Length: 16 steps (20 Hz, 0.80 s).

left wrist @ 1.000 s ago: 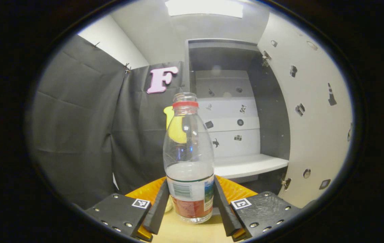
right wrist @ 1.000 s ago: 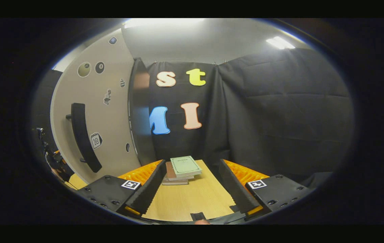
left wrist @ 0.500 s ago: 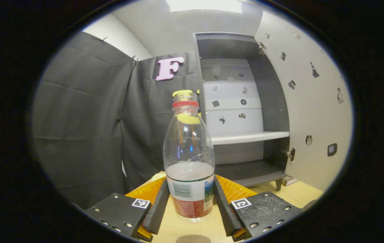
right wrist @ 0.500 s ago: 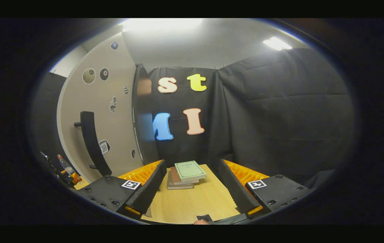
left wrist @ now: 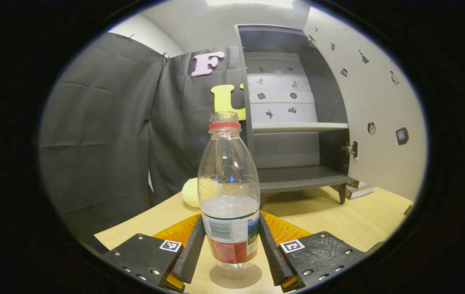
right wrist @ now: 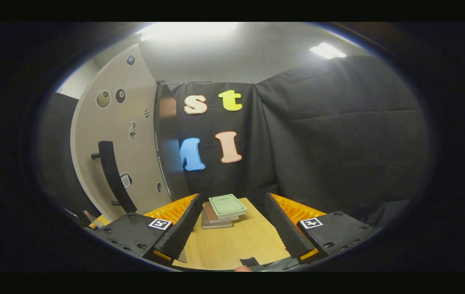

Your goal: Open the cabinet door with the right hand, grasp the bottle in the cabinet with the left hand and place it on the coaster, then close the cabinet door with the right hand.

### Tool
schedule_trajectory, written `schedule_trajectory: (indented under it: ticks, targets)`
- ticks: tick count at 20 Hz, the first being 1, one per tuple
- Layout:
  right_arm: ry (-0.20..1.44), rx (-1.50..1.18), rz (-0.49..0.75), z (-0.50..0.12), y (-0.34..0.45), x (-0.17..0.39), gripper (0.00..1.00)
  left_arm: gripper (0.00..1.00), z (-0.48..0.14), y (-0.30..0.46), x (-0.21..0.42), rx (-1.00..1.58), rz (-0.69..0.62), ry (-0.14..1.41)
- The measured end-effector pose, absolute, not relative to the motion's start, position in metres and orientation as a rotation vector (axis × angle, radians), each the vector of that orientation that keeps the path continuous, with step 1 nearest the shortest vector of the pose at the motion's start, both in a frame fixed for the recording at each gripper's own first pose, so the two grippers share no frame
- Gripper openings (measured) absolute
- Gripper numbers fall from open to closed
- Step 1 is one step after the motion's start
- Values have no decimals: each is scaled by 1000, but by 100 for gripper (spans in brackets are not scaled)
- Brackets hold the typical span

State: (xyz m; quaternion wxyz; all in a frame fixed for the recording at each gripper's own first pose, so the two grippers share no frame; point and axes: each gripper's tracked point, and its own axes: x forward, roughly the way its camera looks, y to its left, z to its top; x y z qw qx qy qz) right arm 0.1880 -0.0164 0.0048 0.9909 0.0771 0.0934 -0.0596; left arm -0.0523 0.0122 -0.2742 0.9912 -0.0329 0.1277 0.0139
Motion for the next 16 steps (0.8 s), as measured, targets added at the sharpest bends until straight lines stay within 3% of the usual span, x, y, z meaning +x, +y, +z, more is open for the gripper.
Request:
schedule_trajectory:
  ticks: [1, 3, 4, 6, 7, 9, 10, 11, 13, 16]
  targets:
    - [194, 154, -113, 3, -13, 188, 92, 72, -283, 12, -54, -69, 30, 260]
    - [201, 152, -100, 1, -7, 189, 98, 72, -298, 12, -56, -74, 34, 273]
    - [202, 146, -96, 1, -6, 188, 93, 72, -306, 13, -57, -76, 38, 281]
    - [204, 135, -88, 0, -2, 188, 98, 72, -317, 15, -60, -82, 46, 294]
    - [207, 136, -83, -1, 0, 189, 93, 72, -321, 15, -62, -82, 50, 297]
    - [213, 154, -63, -3, 6, 190, 93, 70, -333, 13, -63, -83, 48, 316]
    - [216, 159, -59, -3, 7, 191, 98, 70, -339, 12, -66, -78, 47, 328]
    - [216, 157, -59, -4, 6, 192, 93, 70, -338, 12, -66, -70, 49, 323]
    - [221, 158, -55, -6, 7, 193, 98, 71, -338, 8, -67, -59, 50, 314]
    - [231, 169, -36, -9, 13, 197, 93, 71, -338, 7, -70, -41, 62, 322]
